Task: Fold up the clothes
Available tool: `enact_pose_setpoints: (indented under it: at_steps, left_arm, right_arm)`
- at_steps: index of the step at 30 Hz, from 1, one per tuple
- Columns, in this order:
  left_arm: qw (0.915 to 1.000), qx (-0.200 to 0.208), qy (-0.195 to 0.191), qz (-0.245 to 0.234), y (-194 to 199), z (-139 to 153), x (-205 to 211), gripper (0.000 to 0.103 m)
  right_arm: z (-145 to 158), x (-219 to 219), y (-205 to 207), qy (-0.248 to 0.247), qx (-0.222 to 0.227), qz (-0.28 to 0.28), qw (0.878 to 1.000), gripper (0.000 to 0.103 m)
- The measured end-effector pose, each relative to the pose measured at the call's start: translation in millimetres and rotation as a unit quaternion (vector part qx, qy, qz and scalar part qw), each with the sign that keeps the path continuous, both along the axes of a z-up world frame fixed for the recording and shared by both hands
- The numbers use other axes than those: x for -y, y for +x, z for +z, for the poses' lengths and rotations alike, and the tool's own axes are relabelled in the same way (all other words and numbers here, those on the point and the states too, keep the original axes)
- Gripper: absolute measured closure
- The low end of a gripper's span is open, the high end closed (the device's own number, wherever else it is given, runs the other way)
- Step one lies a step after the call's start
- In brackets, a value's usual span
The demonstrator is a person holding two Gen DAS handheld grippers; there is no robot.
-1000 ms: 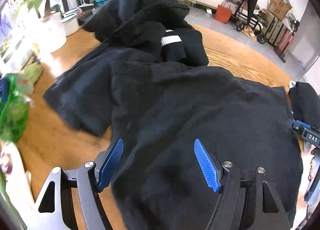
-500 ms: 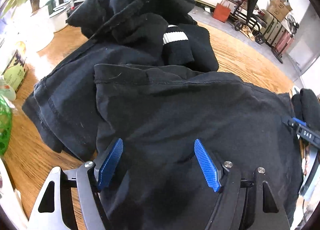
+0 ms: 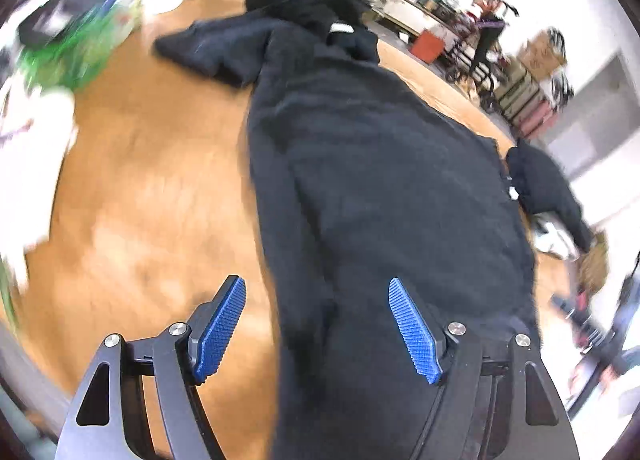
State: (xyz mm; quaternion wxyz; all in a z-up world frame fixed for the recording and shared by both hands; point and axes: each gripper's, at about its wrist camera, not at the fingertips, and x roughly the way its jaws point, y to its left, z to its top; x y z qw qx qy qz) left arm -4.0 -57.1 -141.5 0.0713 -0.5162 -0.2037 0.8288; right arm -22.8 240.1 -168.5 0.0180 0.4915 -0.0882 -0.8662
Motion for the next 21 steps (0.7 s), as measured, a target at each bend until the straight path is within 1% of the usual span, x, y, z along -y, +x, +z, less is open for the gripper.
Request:
enact_pose_setpoints:
  at_steps: [2,5,7,9,12,14,15,18,21]
  left_arm:
    - [0.9995,-0.002,0.029,0.012,16,-3,-4,0.028]
    - [0.9982,-0.016,0.049,0.03,45,0,-7,0.028]
    - [0.9969,-0.027,0.062,0.04,65,4,-9,0.028]
    - [0.995,-0.037,0.075,0.053,91,9,-7,0.028]
    - [0.9919,-0.051,0.091,0.072,120,14,-2,0.028]
    - [0.99,-0.061,0.099,0.08,135,17,0,0.028]
    - [0.9898,-0.064,0.097,0.083,138,18,0,0.028]
    - [0.989,-0.073,0.092,0.089,148,22,0,0.028]
    - [0.9882,-0.081,0.087,0.096,157,25,0,0.028]
  right_arm:
    - [-9,-14,39,0.007,0.013,-0.024,1.0,0.021]
    - [-6,-29,90,-0.033,0.01,-0.049,0.998,0.022]
    - [-2,-34,122,-0.052,0.002,-0.054,0.997,0.019]
    - [-3,-28,147,-0.059,0.005,-0.047,0.997,0.019]
    - [-12,-19,170,-0.069,0.018,-0.033,0.997,0.019]
    - [-14,-16,184,-0.089,0.011,-0.022,0.996,0.019]
    - [-16,-14,188,-0.093,0.007,-0.017,0.995,0.019]
    - [-14,-2,200,-0.084,0.001,0.017,0.996,0.019]
    - [-16,11,207,-0.093,0.008,0.057,0.994,0.019]
